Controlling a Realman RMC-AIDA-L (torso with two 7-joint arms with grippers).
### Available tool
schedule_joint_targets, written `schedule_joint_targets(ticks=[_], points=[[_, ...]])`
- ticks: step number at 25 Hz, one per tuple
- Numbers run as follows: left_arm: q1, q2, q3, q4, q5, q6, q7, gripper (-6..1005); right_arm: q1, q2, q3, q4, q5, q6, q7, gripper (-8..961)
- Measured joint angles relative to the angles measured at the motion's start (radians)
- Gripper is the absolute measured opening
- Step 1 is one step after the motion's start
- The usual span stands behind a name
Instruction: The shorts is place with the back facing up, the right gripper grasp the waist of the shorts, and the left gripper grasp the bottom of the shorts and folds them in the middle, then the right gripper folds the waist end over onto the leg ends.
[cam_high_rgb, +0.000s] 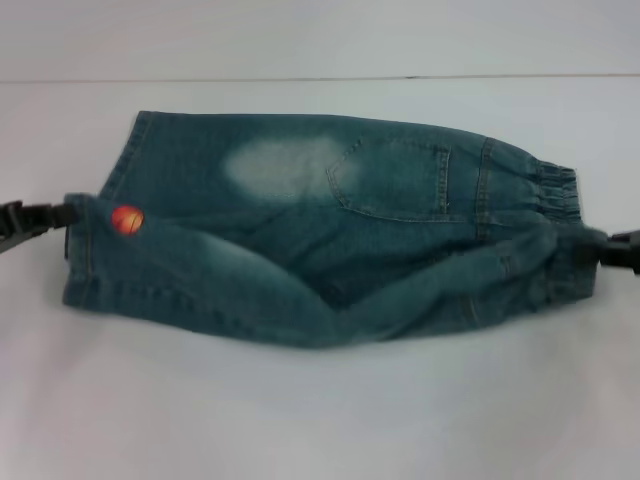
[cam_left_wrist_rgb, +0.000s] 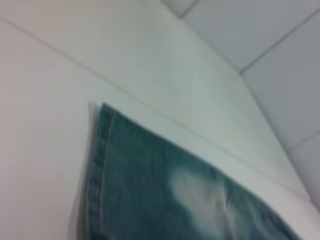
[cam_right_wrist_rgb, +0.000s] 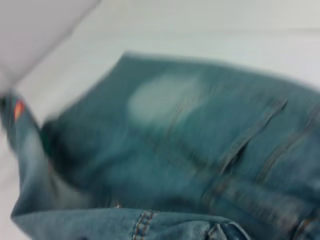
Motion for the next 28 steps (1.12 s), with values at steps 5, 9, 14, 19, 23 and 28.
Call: schedule_joint_targets(ticks=[5,9,14,19,23,28], points=[[-0.032,-0.008,0.003,-0.061,-0.1,-0.071,0.027,37,-0.06,0.003,0.036,0.09,0.179,0.074,-0.066,79],[-0.072,-0.034,0.01,-0.075,-0.138,-0.171,0.056,37,-0.099,0.013,0.057,0.152,0.302,0.118,-0.14,86],[-0.124,-0.068,0.011,-0.08,-0.145,-0.296,0.106,36,-0.128,0.032,0.083,0.233,0.434,0.176,-0.25,94],[-0.158,-0.084,0.013,-0.092,-0.175,-0.388,0.145,36,-0.128,0.068,0.088,0.242,0.483,0.272,-0.313,102],[-0.166,-0.086,0.015,-0.107,-0.221,-0.437,0.185,36,-0.112,0.087,0.091,0.242,0.514,0.333,-0.36,109],[-0.171,-0.086,0.018,-0.114,-0.235,-0.509,0.208,37,-0.089,0.101,0.091,0.258,0.563,0.392,-0.424,117]])
